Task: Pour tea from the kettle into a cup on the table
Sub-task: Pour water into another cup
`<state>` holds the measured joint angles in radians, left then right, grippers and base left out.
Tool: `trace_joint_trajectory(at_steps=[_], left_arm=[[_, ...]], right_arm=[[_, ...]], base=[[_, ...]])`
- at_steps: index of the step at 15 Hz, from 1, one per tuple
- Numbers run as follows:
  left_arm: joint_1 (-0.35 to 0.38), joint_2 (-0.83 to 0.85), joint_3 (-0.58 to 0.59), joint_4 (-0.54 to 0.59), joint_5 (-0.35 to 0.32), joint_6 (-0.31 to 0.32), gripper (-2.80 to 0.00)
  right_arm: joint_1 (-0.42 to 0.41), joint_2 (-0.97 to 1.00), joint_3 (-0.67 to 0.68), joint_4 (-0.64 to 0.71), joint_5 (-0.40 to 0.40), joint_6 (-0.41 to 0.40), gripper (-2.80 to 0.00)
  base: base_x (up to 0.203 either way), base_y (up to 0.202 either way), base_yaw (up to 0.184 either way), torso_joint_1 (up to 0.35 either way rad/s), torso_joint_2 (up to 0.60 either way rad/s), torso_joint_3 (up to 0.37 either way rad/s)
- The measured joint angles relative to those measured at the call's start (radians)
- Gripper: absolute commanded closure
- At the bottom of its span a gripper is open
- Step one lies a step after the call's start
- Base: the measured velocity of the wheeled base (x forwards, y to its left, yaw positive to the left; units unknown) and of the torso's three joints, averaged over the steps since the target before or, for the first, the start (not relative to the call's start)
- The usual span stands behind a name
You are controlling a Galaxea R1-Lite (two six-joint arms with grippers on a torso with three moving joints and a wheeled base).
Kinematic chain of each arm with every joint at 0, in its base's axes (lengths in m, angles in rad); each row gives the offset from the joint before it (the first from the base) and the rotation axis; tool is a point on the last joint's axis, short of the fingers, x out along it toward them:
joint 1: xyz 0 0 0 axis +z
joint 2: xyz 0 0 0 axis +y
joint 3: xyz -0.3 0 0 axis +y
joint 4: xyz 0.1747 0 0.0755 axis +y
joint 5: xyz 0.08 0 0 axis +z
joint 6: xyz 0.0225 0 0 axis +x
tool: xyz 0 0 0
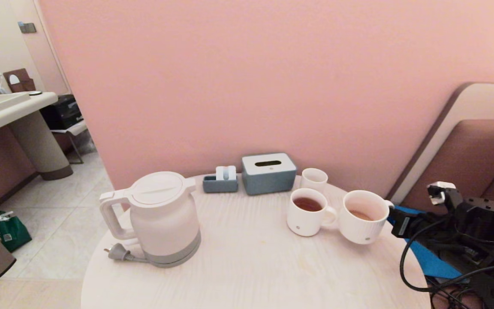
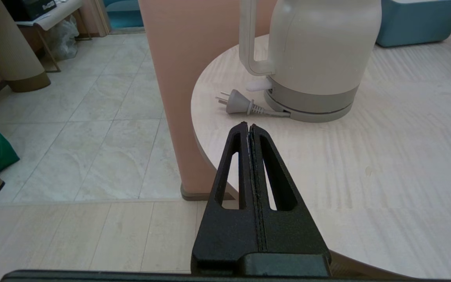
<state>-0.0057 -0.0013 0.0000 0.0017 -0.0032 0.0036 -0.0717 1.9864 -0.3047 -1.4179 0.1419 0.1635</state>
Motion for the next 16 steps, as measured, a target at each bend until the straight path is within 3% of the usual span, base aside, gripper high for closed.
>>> trace_joint_trajectory(at_steps=[11,16], left_arm=[[0.0,0.0,0.0,0.0,0.0,-0.001,0.0],[0.0,0.0,0.0,0.0,0.0,0.0,0.0]], right_arm=[[0.0,-0.051,-0.181,0.244,-0.03,-0.024,0.0],[0.007,-0.071,-0.272,0.337,-0.05,-0.071,0.0]], base=[[0.0,0.0,0.0,0.0,0.0,0.0],[0.0,0.0,0.0,0.0,0.0,0.0]])
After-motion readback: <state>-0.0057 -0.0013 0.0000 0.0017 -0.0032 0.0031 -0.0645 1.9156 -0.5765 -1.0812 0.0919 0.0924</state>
